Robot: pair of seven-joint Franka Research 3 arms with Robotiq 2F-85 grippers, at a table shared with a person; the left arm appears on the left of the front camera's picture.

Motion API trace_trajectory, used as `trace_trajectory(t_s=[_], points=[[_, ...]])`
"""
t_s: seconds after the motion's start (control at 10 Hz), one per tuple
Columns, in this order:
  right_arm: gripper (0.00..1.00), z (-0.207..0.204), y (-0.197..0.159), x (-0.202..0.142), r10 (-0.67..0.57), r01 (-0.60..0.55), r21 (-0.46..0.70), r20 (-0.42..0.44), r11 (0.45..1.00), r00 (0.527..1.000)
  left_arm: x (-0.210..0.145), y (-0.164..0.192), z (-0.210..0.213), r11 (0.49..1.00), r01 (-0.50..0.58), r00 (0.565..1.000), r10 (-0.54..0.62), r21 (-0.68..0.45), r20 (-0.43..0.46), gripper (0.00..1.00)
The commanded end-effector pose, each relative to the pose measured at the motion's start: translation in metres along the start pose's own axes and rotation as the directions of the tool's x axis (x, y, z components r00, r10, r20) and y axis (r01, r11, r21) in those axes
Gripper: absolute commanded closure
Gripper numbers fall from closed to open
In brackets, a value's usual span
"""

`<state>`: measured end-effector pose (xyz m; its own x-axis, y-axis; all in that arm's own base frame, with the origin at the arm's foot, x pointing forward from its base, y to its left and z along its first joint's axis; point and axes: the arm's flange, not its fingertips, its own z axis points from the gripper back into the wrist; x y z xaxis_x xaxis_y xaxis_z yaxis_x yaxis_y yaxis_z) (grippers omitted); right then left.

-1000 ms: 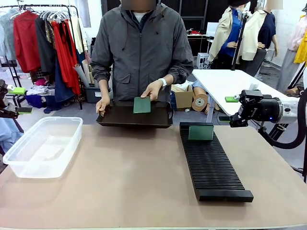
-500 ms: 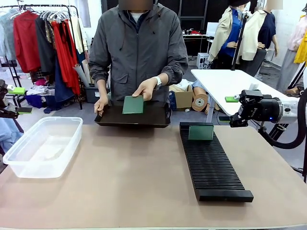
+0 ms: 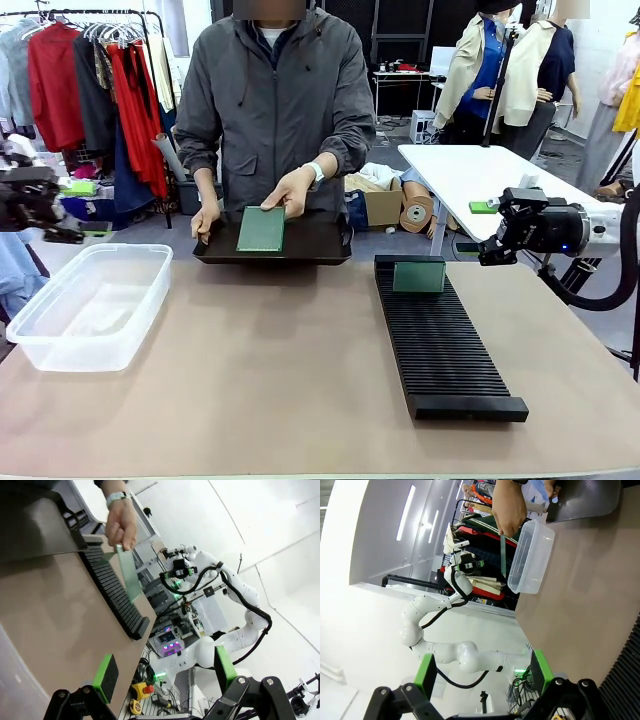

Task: Sort PCBs into racks and boxes based on the side picked up.
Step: Pick up the Blank PCB handed by the Human.

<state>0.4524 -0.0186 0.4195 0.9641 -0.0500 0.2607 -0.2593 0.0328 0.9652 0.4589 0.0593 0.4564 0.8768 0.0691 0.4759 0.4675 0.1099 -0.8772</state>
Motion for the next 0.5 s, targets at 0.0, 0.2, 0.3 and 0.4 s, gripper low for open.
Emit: trace_trajectory(t_s=[0.0,0.2,0.3,0.4], points=[[0.00,0.000,0.000,0.001,0.022,-0.022,-0.001,0.001,1.000,1.000,0.014,0.011,-0.030,0.999,0.022,0.998,-0.025,-0.044,-0.056,0.00],[0.00,0.000,0.000,0.001,0.022,-0.022,-0.001,0.001,1.000,1.000,0.018,0.026,-0.064,0.998,-0.015,0.994,0.008,-0.057,-0.112,0.00],[0.00,0.000,0.000,0.001,0.022,-0.022,-0.001,0.001,1.000,1.000,0.020,0.034,-0.080,0.998,-0.031,0.992,0.023,-0.063,-0.122,0.00],[0.00,0.000,0.000,0.001,0.022,-0.022,-0.001,0.001,1.000,1.000,0.023,0.044,-0.098,0.997,-0.060,0.992,0.053,-0.058,-0.111,0.00]])
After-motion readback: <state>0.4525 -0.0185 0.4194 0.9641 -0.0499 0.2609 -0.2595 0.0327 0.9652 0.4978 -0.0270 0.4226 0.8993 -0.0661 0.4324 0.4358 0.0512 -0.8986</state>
